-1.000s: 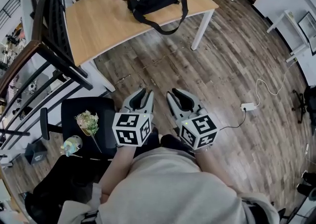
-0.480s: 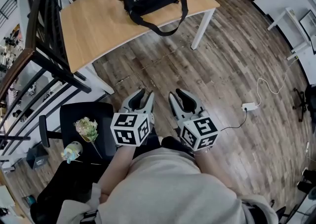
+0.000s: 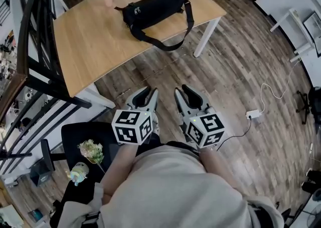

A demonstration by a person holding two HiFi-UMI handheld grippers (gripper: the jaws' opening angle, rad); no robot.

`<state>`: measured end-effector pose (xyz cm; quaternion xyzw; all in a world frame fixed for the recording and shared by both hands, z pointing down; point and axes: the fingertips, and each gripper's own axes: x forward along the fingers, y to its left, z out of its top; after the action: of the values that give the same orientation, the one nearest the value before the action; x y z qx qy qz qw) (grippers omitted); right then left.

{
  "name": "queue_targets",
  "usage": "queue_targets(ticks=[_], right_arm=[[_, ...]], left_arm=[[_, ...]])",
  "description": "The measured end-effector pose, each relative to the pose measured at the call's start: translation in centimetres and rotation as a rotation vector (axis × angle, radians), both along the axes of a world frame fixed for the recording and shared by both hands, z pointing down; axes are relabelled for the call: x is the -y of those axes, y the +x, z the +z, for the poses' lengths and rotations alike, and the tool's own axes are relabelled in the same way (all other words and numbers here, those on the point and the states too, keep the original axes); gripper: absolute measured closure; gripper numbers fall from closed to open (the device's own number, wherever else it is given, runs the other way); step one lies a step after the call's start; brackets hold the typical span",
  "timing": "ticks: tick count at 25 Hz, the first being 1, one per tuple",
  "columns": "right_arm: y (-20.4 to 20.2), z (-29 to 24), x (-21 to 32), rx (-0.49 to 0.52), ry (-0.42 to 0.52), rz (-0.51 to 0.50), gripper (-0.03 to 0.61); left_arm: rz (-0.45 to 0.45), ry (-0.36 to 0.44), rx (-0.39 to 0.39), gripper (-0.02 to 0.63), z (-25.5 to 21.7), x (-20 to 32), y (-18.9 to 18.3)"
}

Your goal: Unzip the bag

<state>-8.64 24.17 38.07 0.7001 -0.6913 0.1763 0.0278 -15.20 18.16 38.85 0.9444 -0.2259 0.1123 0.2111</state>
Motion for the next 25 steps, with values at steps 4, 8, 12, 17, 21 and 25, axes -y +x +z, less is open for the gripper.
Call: queue_targets(ticks=[4, 8, 12, 17, 21, 25], right_arm=[[1.4, -0.7, 4.3, -0.011, 0.012, 0.015, 0.476], [2.4, -0.9, 8.1, -0.014, 0.017, 0.024, 0.472], [2.9, -0.7, 11.2, -0.009, 0.01, 0.021, 0.472], [2.2, 0.0, 13.9, -0.013, -0.029, -0.018, 0.471], [2.0, 0.6, 15.0, -0.007, -0.052, -0.028, 0.471], [2.7, 1.1, 16.4, 0.006, -0.061, -0.03, 0.471]], left_arm=[[0.007, 0.018, -0.001, 0.514, -0.7, 4.7, 1.5], [0.015, 0.027, -0.003, 0.514, -1.0, 8.7, 2.7], [0.022, 0.023, -0.006, 0.514, -1.0, 11.6, 3.3], [0.003, -0.019, -0.009, 0.514, 0.0, 13.8, 2.8], [-0.004, -0.041, -0.001, 0.514, 0.8, 14.8, 2.5], [-0.011, -0.054, -0.006, 0.514, 1.0, 16.1, 2.9]])
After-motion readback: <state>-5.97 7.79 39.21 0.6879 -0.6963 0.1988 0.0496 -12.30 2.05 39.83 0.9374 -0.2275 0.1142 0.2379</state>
